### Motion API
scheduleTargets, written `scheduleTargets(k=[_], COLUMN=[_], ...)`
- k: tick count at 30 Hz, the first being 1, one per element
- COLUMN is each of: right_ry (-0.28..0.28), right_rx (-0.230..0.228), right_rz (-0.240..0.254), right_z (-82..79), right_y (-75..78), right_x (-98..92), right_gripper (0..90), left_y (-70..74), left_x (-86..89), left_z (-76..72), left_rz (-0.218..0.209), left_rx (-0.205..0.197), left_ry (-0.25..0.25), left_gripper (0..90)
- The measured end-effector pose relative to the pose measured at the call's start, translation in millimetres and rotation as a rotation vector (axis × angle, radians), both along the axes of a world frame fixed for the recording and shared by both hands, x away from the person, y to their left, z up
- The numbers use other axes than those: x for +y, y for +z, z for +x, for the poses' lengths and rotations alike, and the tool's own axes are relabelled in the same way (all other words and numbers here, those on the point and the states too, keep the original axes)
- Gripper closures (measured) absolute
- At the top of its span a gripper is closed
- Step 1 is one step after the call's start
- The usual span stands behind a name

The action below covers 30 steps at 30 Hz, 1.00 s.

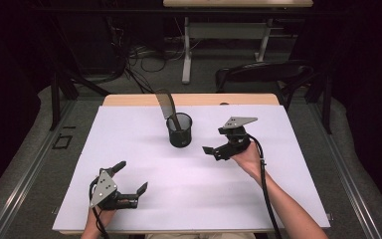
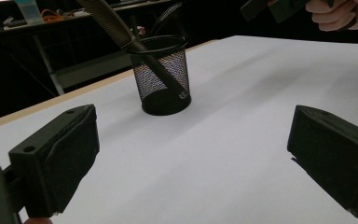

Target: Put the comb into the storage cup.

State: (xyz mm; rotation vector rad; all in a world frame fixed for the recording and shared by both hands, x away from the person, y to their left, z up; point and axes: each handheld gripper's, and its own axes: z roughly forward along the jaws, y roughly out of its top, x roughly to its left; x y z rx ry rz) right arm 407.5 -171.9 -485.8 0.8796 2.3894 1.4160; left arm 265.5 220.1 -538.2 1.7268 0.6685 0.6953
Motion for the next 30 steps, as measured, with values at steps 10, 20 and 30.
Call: scheduleTargets(k=[10,20,30], right_ry=[-0.008,-0.013,-0.009], right_rx=[0.003,-0.004,-0.004], right_rz=[-0.022,-0.062,-0.103], right_z=[-11.9,-23.9,-40.6], right_y=[-1.8,-2.3,-4.7], right_x=[-17.9,-31.6,-44.8], right_gripper=[0.0,0.0,0.0], left_y=[0.3,0.1,0.5], left_x=[-0.1,-1.3,-1.5], left_z=[-0.4,1.2,0.3], left_rz=[0.0,-0.002,-0.001], left_rx=[-0.003,0.0,0.001], left_ry=[0.002,-0.006,-0.007], left_gripper=[2.2,2.2,2.2])
